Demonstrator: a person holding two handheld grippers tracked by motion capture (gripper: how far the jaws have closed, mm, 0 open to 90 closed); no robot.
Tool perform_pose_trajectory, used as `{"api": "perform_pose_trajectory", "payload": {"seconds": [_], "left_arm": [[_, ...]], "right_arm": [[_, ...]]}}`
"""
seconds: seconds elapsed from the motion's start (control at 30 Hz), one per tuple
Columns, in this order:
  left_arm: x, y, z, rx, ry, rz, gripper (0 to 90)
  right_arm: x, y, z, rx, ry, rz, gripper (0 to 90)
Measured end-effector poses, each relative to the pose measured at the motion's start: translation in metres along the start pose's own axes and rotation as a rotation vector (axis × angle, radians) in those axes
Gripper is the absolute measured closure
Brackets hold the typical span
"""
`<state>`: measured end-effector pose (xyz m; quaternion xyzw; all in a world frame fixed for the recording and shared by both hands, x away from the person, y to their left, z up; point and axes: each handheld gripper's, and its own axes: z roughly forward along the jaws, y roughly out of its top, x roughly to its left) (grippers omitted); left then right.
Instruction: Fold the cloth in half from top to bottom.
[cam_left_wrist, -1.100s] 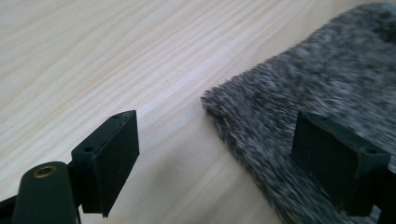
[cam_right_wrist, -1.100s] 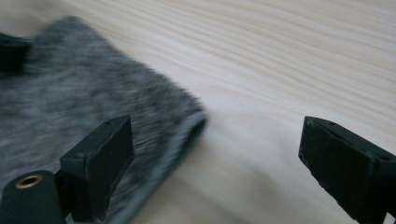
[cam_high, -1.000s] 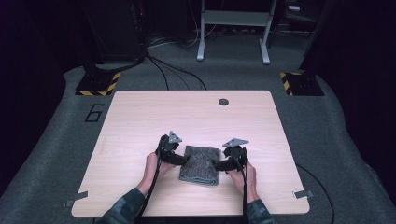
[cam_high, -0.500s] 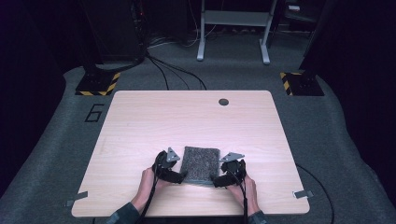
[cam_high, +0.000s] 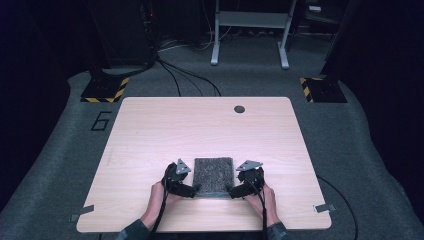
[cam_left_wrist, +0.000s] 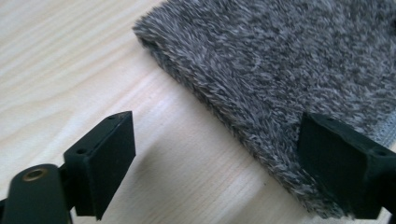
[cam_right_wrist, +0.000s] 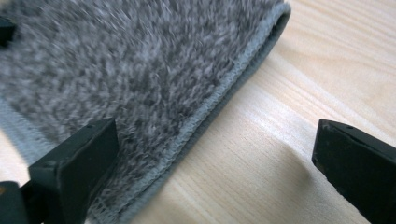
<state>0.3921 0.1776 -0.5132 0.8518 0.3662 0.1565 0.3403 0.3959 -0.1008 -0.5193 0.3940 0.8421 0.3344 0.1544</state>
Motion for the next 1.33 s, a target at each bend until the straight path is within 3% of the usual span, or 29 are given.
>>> {"api": "perform_pose_trajectory", "payload": {"seconds": [0.1,0.13,0.17,0.37,0.57,0.73,0.87,1.0,1.17,1.27,1.33], "left_arm": [[0.005,0.000,-0.008,-0.020,0.007,-0.017,9.5],[0.007,0.000,-0.010,-0.024,0.013,-0.021,8.9],[0.009,-0.001,-0.013,-0.030,0.016,-0.028,8.3],[0.021,-0.008,-0.032,-0.059,0.047,-0.052,7.4],[0.043,-0.023,-0.052,-0.081,0.112,-0.098,6.9],[0.061,-0.044,-0.065,-0.076,0.148,-0.154,6.4],[0.075,-0.063,-0.071,-0.054,0.173,-0.199,6.2],[0.084,-0.077,-0.073,-0.048,0.208,-0.220,5.8],[0.093,-0.088,-0.071,-0.038,0.233,-0.252,5.1],[0.095,-0.091,-0.069,-0.028,0.239,-0.259,4.3],[0.096,-0.094,-0.066,-0.033,0.259,-0.258,4.0]], "right_arm": [[-0.002,-0.001,-0.008,-0.020,0.005,-0.004,0.8],[-0.001,-0.001,-0.011,-0.022,0.001,0.028,0.8],[-0.004,-0.002,-0.014,-0.036,-0.001,0.009,1.1],[-0.012,-0.007,-0.035,-0.083,-0.011,0.035,1.3],[-0.023,-0.019,-0.053,-0.107,-0.049,0.070,1.5],[-0.040,-0.040,-0.066,-0.113,-0.099,0.102,2.0],[-0.054,-0.055,-0.073,-0.099,-0.135,0.140,2.2],[-0.068,-0.070,-0.079,-0.095,-0.171,0.181,2.1],[-0.087,-0.086,-0.079,-0.079,-0.217,0.218,1.8],[-0.094,-0.091,-0.076,-0.061,-0.219,0.250,0.6],[-0.094,-0.092,-0.077,-0.073,-0.237,0.244,2.4]]}}
